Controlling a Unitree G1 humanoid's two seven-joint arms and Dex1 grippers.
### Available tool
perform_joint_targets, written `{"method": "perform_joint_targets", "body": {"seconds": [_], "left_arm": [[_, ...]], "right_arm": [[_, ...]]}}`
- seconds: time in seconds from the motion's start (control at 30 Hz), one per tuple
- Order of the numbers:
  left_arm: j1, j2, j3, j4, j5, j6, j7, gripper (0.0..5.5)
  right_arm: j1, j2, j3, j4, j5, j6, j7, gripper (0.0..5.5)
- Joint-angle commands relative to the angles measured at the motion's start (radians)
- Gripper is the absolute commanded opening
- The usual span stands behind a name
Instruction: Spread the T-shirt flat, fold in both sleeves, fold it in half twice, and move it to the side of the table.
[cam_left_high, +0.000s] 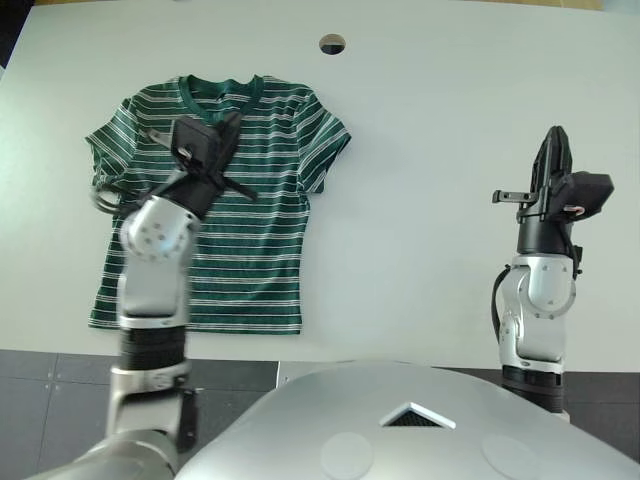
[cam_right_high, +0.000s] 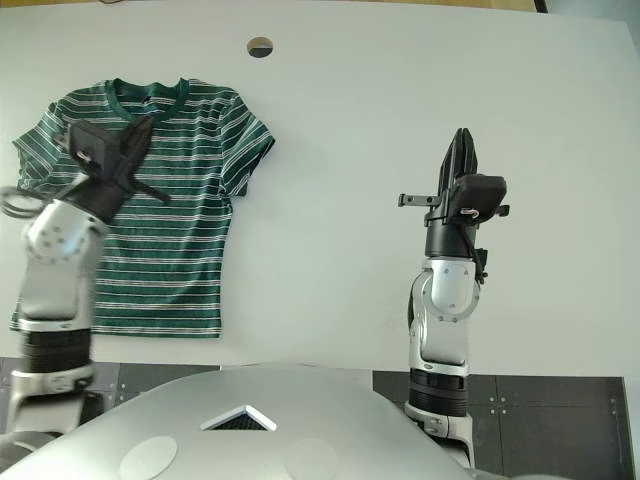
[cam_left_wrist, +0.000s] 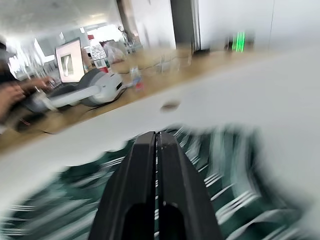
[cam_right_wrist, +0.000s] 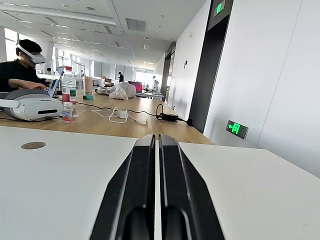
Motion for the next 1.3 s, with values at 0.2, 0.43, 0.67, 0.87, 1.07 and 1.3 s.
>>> {"method": "perform_joint_targets", "body": {"seconds": [0.2, 0.43, 0.67, 0.87, 1.07, 1.3], "left_arm": [[-0.056, 0.121, -0.271, 0.2, 0.356, -0.06, -0.073, 0.1], [-0.088, 0.019, -0.389, 0.197, 0.483, 0.016, -0.065, 0.1], [-0.14, -0.108, -0.49, 0.202, 0.492, 0.044, -0.116, 0.1], [-0.221, -0.224, -0.54, 0.263, 0.476, 0.059, -0.145, 0.1], [-0.252, -0.258, -0.554, 0.282, 0.488, 0.054, -0.133, 0.1], [-0.11, -0.174, -0.299, -0.053, 0.303, 0.078, -0.152, 0.1]], "right_arm": [[-0.038, 0.001, 0.004, 0.03, -0.003, 0.008, -0.001, 0.13], [-0.039, -0.001, 0.0, 0.034, 0.003, 0.004, 0.003, 0.13], [-0.049, -0.005, -0.003, 0.023, 0.002, 0.004, 0.007, 0.13], [-0.117, -0.037, -0.015, -0.015, 0.003, 0.025, 0.025, 0.13], [-0.255, -0.068, 0.16, 0.023, 0.024, 0.27, 0.206, 0.13], [-0.389, -0.046, 0.317, 0.138, 0.075, 0.509, 0.396, 0.13]]}}
